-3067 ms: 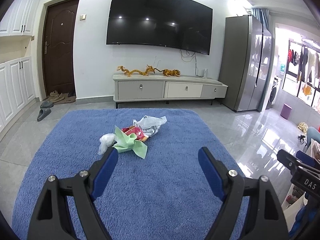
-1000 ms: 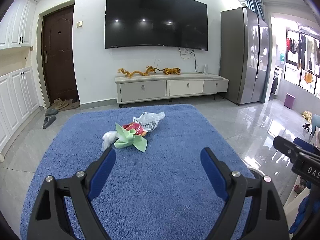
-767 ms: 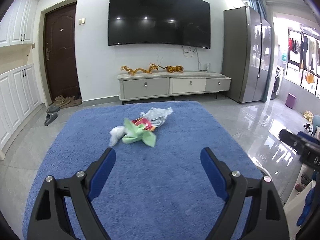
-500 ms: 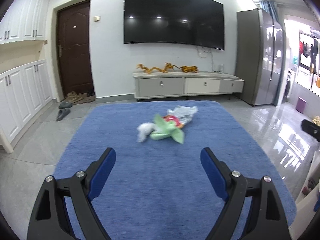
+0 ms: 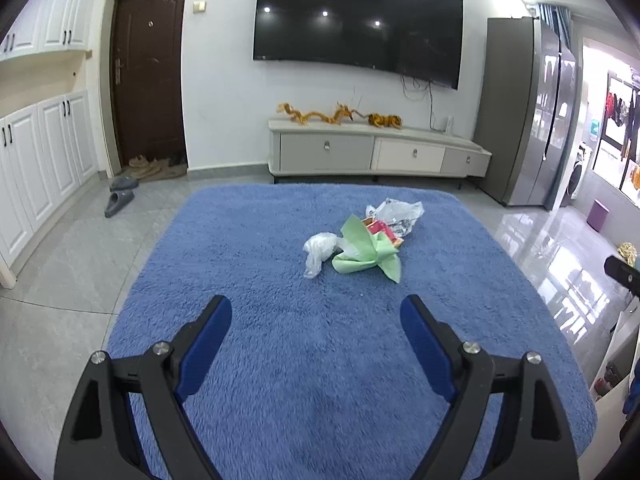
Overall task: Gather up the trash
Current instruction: 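Move both tools back over the green paper and tissue on the rug, then grasp the white plastic bag with the left tool while the right tool grasps the pink wrapper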
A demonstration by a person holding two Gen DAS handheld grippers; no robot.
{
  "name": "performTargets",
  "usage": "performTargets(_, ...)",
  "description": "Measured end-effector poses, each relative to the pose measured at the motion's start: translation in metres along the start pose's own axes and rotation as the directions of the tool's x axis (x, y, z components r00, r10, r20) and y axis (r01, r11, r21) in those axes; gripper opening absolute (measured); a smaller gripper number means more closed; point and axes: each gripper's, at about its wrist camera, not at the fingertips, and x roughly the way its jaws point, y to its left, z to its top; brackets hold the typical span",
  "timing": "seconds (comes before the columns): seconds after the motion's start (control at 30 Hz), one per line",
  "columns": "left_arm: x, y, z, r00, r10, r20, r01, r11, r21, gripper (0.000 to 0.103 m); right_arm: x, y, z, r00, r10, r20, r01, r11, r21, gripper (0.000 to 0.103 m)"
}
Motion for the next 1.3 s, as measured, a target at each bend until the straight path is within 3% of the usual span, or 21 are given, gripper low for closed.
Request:
performTargets(0.17,0.044,0.010,0.015,0.998,-0.011,-0.057,0.011,1.000,-0.001,0.076,0.038,0.002,0.002,0.998,0.018,-0.063,-0.019,1.000,-0.010,0.092)
performTargets(0.37,0.094,0.013,0.029,0.993,-0.048,-0.110,0.049,0.999,0.012,0.069,0.085,0.013,0.009,0.988,0.100,-0.116,-0.102,0.995,-0.009,0.091)
performTargets(0.47,0.120,0.012,0.035,0.988,-0.066,-0.137,0.070,0.997,0.025,0.065,0.110,0.024,0.016,0.976,0.169,-0.134,-0.171,0.985,0.000,0.082)
performTargets(0.63,0.160,0.015,0.045,0.978,-0.106,-0.179,0.116,0.992,0.043,0.060,0.151,0.049,0.030,0.937,0.298,-0.184,-0.298,0.954,0.028,0.066)
performTargets(0.8,0.191,0.015,0.047,0.961,-0.168,-0.218,0.183,0.982,0.054,0.060,0.198,0.078,0.038,0.882,0.397,-0.252,-0.397,0.916,0.055,0.066)
performTargets(0.9,0.204,0.015,0.047,0.951,-0.192,-0.241,0.209,0.977,0.045,0.048,0.224,0.093,0.038,0.848,0.447,-0.285,-0.442,0.893,0.085,0.066)
performTargets(1.07,0.212,0.018,0.047,0.937,-0.237,-0.257,0.250,0.968,0.019,0.039,0.256,0.116,0.034,0.816,0.472,-0.333,-0.467,0.878,0.101,0.066)
performTargets(1.17,0.212,0.017,0.047,0.932,-0.248,-0.263,0.261,0.965,0.017,0.031,0.267,0.121,0.034,0.798,0.493,-0.347,-0.474,0.869,0.143,0.053)
performTargets(1.3,0.205,0.017,0.045,0.935,-0.249,-0.253,0.261,0.965,0.012,0.030,0.269,0.120,0.031,0.767,0.542,-0.343,-0.501,0.840,0.206,0.025)
